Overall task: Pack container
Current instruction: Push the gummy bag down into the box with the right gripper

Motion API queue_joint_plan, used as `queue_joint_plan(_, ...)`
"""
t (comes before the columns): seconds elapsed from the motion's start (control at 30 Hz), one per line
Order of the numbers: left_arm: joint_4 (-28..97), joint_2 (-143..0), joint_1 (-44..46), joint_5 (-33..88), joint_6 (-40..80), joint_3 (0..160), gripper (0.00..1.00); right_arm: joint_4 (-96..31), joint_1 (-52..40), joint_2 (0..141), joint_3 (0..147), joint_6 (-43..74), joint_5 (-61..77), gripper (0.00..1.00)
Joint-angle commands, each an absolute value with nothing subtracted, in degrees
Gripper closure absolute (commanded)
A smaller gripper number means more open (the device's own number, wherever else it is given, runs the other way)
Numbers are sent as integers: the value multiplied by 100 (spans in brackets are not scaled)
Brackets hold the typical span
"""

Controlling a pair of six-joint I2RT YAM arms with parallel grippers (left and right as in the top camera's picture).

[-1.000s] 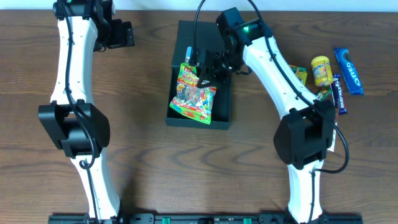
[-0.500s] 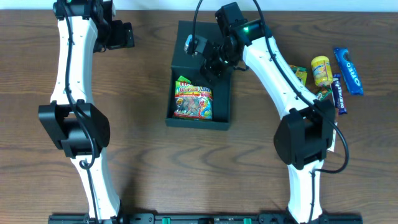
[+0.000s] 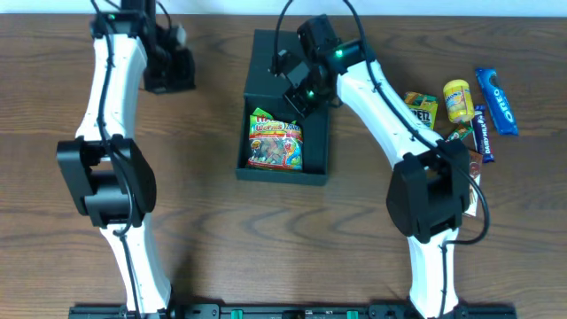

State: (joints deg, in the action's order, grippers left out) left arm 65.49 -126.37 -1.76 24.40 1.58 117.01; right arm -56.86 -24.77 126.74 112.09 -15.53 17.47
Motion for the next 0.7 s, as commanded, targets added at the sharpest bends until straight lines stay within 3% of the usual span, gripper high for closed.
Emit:
queue_joint_plan(0.0,6361,-12549,-82,3413,128,11148,94,-5559,-2495,12667,10927,-683,1605,99)
queue_joint_plan(0.3,5778,-12549,233,3776,410,10269,94,-5087,-2598,12667,10333,416,1026,99)
queue_joint_plan(0.67,5489,-12554,556,3750,683,10195,94,-4388,-2915,12667,9660,646,834,99)
